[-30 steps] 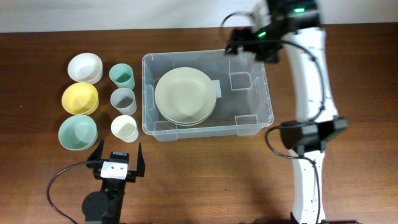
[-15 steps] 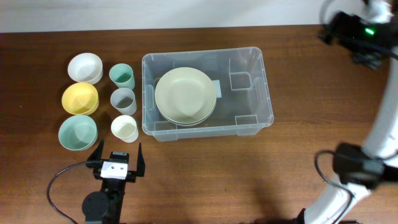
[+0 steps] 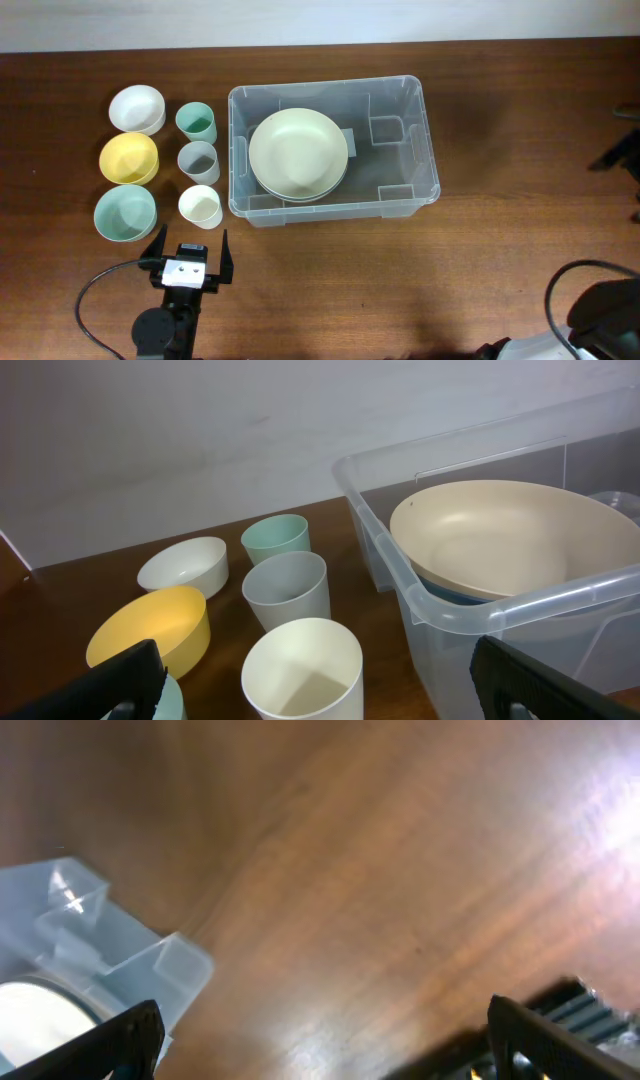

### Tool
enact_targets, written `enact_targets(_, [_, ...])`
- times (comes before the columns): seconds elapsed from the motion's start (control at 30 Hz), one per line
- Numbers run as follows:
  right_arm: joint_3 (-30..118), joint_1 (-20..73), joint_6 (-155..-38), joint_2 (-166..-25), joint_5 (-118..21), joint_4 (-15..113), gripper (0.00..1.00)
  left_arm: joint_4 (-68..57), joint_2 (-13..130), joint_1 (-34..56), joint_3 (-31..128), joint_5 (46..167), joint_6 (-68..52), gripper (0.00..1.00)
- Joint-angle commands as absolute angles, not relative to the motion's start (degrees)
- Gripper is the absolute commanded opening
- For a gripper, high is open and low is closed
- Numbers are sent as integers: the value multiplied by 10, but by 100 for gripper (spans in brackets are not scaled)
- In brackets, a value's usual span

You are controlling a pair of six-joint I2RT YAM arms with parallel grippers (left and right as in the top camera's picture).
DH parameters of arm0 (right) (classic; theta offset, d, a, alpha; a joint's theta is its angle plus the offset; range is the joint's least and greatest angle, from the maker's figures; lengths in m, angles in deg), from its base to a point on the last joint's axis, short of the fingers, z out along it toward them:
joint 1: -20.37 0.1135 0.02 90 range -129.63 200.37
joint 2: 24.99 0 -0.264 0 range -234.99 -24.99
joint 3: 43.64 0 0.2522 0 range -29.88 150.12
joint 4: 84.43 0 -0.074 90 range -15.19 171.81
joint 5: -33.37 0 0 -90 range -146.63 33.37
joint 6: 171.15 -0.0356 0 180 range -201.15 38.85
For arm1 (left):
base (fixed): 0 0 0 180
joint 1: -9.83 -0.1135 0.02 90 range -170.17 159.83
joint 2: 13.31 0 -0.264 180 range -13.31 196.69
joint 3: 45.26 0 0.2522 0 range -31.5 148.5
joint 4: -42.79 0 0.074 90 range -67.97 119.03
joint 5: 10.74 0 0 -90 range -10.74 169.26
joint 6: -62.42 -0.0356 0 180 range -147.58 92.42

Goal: Pack container
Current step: 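Open the right gripper and retract the right arm to the right, then move the left gripper to the mint bowl at front left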

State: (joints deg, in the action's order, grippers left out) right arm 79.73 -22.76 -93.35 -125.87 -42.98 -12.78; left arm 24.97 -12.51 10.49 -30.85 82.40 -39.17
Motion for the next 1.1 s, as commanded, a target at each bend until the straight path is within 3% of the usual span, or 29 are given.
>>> enact_targets(0.0, [773, -257, -962, -1258, -432, -117, 99, 246, -129, 102, -310, 822, -399, 100])
enact_targets(0.33, [681, -265, -1016, -1258, -434, 4, 99, 246, -129, 102, -310, 822, -399, 100])
enact_targets(1.07, [670, -265, -1027, -1258, -434, 5, 99, 250, -129, 101, -310, 800, -399, 100])
